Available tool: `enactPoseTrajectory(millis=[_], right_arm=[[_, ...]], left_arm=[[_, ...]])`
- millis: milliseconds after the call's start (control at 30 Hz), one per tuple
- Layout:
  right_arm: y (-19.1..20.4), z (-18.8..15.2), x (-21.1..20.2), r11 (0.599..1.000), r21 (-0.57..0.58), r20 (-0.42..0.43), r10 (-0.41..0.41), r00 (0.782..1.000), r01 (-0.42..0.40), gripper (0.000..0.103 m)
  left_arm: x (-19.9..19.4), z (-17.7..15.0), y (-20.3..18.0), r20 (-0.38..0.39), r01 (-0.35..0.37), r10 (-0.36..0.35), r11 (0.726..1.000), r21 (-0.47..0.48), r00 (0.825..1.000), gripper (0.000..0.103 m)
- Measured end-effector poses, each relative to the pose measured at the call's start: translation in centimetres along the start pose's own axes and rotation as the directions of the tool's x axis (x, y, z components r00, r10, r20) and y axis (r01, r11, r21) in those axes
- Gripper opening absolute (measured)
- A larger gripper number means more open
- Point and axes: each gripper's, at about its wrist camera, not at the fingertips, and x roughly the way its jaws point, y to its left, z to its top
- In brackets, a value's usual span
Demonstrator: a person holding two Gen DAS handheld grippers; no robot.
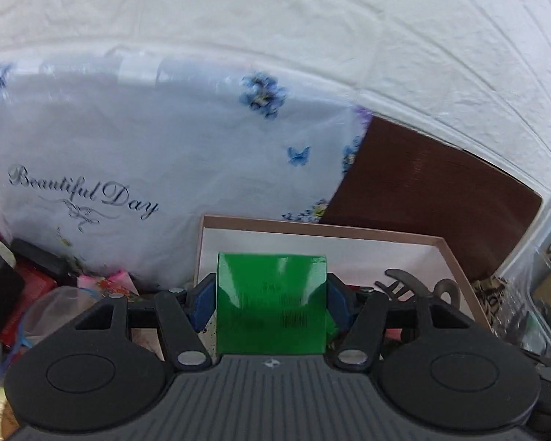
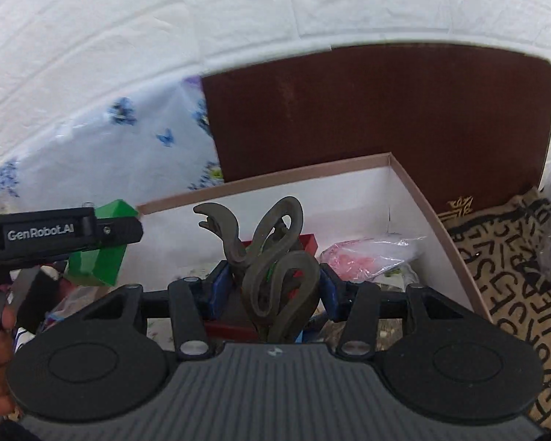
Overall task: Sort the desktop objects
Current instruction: 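Carry the green box and grey toy with both tools over the cardboard box, then open the left tool over the cardboard box while the right tool releases the grey toy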
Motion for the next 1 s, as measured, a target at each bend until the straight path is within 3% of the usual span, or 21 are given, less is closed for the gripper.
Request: enactPoseTrajectory(millis=[167,433,533,633,767,1000], right_arm=[[-0.5,1.5,3.8,0.999,0.049,-0.057,-0.019,0.998,0.022,0.049],[0.5,1.7,6.9,0.998,0.056,-0.09,-0.003,0.996,0.008,0.05],[0.6,1.7,6.9,0.999,0.047,-0.086,0.007,0.996,-0.003,0.051],[0.6,1.6,6.2,1.0,0.018,-0.071,0.018,0.997,-0.017,0.072],[0.8,1.4,4.7,1.0,-0.001,-0.036,0.004,0.999,-0.004,0.087],[1.8,0.4,1.8,0.997,-0.081,0.019,-0.017,1.0,0.019,0.092]], left_arm=[[3.2,-0.1,0.8,-0.016,-0.044,0.044,0.999,0.016,0.999,0.063],[3.6,-0.4,0.4,0.004,-0.023,0.023,0.998,0.061,1.0,0.064],[3.0,-0.4,0.7,0.015,0.022,-0.023,0.998,0.054,1.0,0.084],[2.0,-0.3,1.1,0.033,0.063,-0.064,0.998,0.015,0.997,0.093],[1.1,-0.5,0.9,0.038,0.073,-0.073,0.997,-0.011,0.997,0.098],[-1.5,-2.9,0.3,0.03,0.056,-0.057,0.998,0.032,0.998,0.098]])
